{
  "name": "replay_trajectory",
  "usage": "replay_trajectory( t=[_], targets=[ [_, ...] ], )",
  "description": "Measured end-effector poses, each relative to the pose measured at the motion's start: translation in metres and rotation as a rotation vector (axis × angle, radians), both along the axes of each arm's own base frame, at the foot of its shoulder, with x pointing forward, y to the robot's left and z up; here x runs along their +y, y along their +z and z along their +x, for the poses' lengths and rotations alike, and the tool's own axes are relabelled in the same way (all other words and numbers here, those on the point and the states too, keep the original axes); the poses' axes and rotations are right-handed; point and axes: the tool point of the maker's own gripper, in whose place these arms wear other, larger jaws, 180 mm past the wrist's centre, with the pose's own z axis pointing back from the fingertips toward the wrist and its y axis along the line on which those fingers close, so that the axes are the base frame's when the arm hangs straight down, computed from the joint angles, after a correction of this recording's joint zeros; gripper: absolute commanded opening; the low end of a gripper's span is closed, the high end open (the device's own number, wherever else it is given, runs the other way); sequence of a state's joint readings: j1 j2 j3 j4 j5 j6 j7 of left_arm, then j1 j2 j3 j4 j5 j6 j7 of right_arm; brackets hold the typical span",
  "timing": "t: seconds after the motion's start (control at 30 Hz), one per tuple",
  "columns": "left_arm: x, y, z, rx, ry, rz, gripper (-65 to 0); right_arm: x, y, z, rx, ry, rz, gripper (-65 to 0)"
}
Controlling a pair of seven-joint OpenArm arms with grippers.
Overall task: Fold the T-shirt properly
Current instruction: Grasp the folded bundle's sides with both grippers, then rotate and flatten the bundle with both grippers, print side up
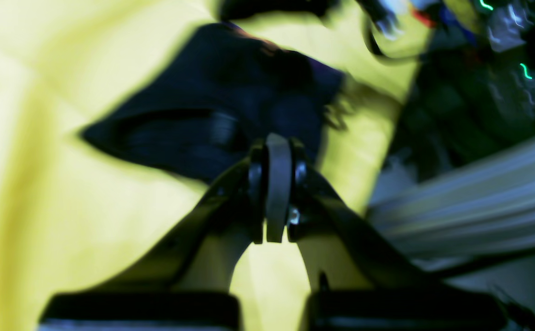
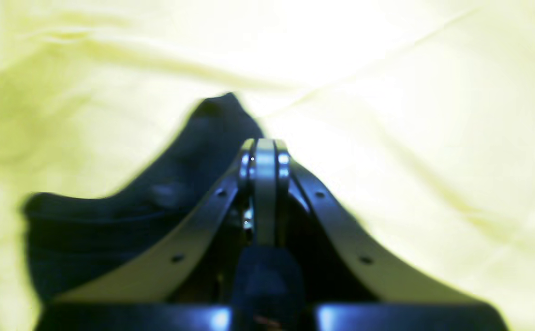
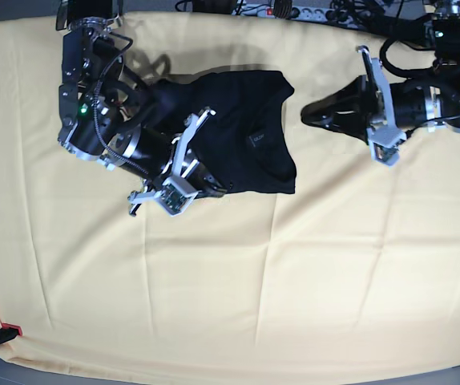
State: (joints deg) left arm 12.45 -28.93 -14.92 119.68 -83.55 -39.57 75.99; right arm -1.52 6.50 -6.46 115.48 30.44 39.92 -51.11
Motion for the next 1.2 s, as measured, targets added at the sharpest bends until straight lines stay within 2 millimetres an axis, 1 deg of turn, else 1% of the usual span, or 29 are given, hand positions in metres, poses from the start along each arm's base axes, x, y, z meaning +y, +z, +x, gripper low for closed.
replay_trajectory(
  t=[0.03,0.07,0.13,0.2,0.27,0.33,0.4,0.47,0.53,0.67,0.77,0.87,0.97,1.1,1.2],
  targets=[
    [-0.010,-0.005,-0.007,0.005,-0.039,0.014,-65.0,-0.008,-0.003,0.008,0.000,-0.014,-0.017,-65.0],
    [-0.017,-0.015,-0.013,0.011,-0.073,0.056,-65.0,-0.016,-0.007,0.014,0.006,-0.026,-0.035,-65.0],
    [-0.025,-0.038,-0.023,0.022,-0.119,0.153,-65.0,-0.029,-0.020,0.028,0.044,-0.051,-0.059,-65.0],
    [-0.030,-0.053,-0.028,0.009,-0.145,0.219,-65.0,-0.040,-0.038,0.041,0.098,-0.067,-0.085,-65.0],
    [-0.033,-0.063,-0.029,-0.013,-0.155,0.259,-65.0,-0.045,-0.052,0.052,0.144,-0.068,-0.100,-65.0],
    [-0.038,-0.071,-0.036,-0.015,-0.184,0.286,-65.0,-0.046,-0.062,0.063,0.186,-0.077,-0.091,-65.0],
    [-0.045,-0.073,-0.042,-0.014,-0.208,0.277,-65.0,-0.050,-0.073,0.070,0.225,-0.083,-0.094,-65.0],
    [-0.047,-0.078,-0.042,-0.025,-0.209,0.286,-65.0,-0.058,-0.084,0.072,0.266,-0.095,-0.119,-65.0],
    [-0.047,-0.083,-0.041,-0.028,-0.202,0.299,-65.0,-0.062,-0.089,0.067,0.310,-0.087,-0.112,-65.0],
    [-0.041,-0.094,-0.036,-0.007,-0.181,0.315,-65.0,-0.066,-0.102,0.048,0.392,-0.064,-0.098,-65.0],
    [-0.036,-0.101,-0.025,0.008,-0.160,0.328,-65.0,-0.069,-0.116,0.029,0.450,-0.057,-0.088,-65.0],
    [-0.031,-0.103,-0.004,0.000,-0.124,0.321,-65.0,-0.068,-0.119,0.015,0.469,-0.048,-0.070,-65.0],
    [-0.025,-0.105,0.020,-0.004,-0.083,0.314,-65.0,-0.067,-0.118,-0.005,0.474,-0.025,-0.084,-65.0],
    [-0.017,-0.107,0.058,-0.001,-0.007,0.284,-65.0,-0.069,-0.109,-0.030,0.432,0.008,-0.139,-65.0],
    [-0.013,-0.112,0.087,-0.003,0.070,0.248,-65.0,-0.063,-0.099,-0.051,0.402,0.032,-0.143,-65.0]
  ],
)
